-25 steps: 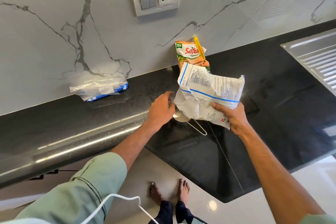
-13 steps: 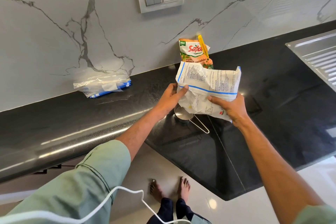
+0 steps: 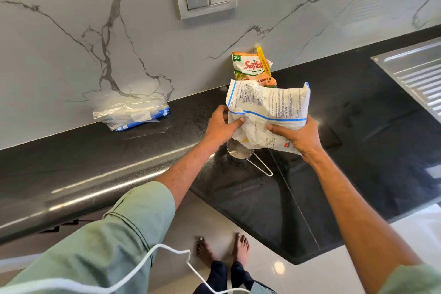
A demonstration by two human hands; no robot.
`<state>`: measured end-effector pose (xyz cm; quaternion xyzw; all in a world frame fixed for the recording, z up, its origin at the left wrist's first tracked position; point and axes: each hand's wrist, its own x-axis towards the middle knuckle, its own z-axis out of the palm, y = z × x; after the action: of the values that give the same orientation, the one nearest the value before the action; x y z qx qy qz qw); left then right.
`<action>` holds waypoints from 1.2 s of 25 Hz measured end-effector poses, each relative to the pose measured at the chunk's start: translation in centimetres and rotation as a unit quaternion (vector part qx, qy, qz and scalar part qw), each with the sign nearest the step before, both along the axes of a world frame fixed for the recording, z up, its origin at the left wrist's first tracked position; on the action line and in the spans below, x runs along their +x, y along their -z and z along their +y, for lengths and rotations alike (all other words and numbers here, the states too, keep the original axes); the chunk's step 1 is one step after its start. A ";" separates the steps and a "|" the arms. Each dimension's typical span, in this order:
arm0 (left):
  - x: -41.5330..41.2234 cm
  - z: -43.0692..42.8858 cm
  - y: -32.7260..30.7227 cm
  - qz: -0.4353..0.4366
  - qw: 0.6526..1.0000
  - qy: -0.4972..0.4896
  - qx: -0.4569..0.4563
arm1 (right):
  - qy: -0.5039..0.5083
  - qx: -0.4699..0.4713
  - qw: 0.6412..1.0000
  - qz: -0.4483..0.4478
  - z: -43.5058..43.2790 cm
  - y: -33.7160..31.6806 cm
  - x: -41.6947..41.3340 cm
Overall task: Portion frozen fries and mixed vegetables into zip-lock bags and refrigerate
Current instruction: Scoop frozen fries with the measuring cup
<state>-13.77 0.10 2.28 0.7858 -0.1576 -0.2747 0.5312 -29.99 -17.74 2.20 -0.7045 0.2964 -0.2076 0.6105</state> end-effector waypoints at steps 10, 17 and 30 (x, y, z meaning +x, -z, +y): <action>0.4 1.3 0.8 0.061 0.996 -0.036 -0.055 | -0.028 -0.104 0.994 0.001 -0.1 -0.9 1.2; 0.5 1.4 0.4 0.057 0.996 -0.032 -0.061 | -0.016 -0.118 0.993 -0.008 0.2 -1.0 1.6; 0.2 1.9 0.4 0.072 0.993 -0.027 -0.085 | -0.036 -0.147 0.988 -0.023 0.0 -1.3 1.5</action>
<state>-13.54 2.01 1.91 0.7199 -0.1205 -0.3020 0.6132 -28.45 -17.78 3.53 -0.7917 0.2234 -0.2428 0.5142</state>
